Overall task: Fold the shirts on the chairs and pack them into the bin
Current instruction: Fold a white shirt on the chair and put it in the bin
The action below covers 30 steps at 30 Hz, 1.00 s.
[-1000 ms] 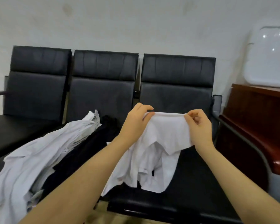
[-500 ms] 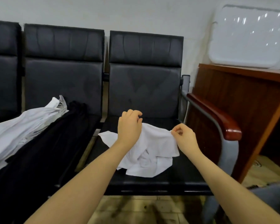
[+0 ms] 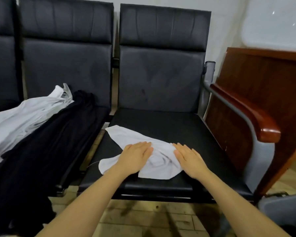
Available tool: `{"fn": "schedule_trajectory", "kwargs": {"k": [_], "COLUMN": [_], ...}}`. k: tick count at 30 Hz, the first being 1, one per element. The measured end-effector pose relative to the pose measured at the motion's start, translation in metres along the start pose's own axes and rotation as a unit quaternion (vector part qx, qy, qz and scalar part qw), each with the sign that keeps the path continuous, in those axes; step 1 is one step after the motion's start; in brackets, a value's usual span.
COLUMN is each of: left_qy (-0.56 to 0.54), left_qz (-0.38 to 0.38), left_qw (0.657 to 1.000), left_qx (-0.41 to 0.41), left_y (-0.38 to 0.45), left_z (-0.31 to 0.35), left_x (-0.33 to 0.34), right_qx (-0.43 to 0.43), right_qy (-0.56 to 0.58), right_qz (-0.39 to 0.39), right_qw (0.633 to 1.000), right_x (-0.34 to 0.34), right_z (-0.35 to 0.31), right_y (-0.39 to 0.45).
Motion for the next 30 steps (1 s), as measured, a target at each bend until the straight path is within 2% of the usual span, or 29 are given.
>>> {"fn": "schedule_trajectory", "kwargs": {"k": [7,9,11,13,15,17,21,23,26,30], "left_qy": [-0.032,-0.022,-0.033,-0.058,-0.066,-0.074,-0.108,-0.147,-0.212,-0.258], "left_qz": [0.031,0.052,0.089,0.132,0.157,0.151,0.134,0.136,0.145,0.169], "left_qw": [0.998,0.997,0.995,0.989,0.985,0.986,0.985,0.979,0.964,0.951], "left_qx": [-0.039,-0.043,-0.042,-0.035,-0.021,-0.018,-0.024,-0.038,-0.067,-0.031], "left_y": [0.025,0.029,0.029,0.026,0.025,0.025,0.024,0.024,0.023,0.022], "left_z": [-0.019,-0.019,-0.018,-0.017,-0.015,-0.014,-0.011,-0.01,-0.012,-0.009], "left_x": [0.014,0.016,0.016,0.012,0.009,0.009,0.01,0.009,0.007,-0.001], "right_qx": [0.043,0.047,0.037,-0.005,-0.062,-0.084,-0.07,-0.066,-0.058,-0.086], "right_qy": [0.023,0.052,0.096,0.13,0.153,0.161,0.108,0.19,0.343,0.386], "right_qz": [-0.008,0.031,0.105,0.176,0.204,0.19,0.154,0.17,0.184,0.193], "right_qw": [0.999,0.997,0.989,0.976,0.965,0.965,0.98,0.965,0.919,0.898], "right_x": [-0.001,-0.002,-0.007,-0.014,-0.02,-0.021,-0.004,-0.005,-0.022,-0.044], "right_z": [0.004,0.002,-0.002,-0.01,-0.019,-0.025,-0.02,-0.016,-0.02,-0.03], "right_y": [0.041,0.046,0.042,0.034,0.028,0.026,0.026,0.026,0.02,0.013]}}
Point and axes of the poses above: each hand's wrist, its own y-axis towards the middle knuckle, its own x-axis out of the palm, z = x × y, the point moved 2 cm from there along y, towards the middle knuckle, and after that the axes turned 1 degree about y, right-handed, at the moved point
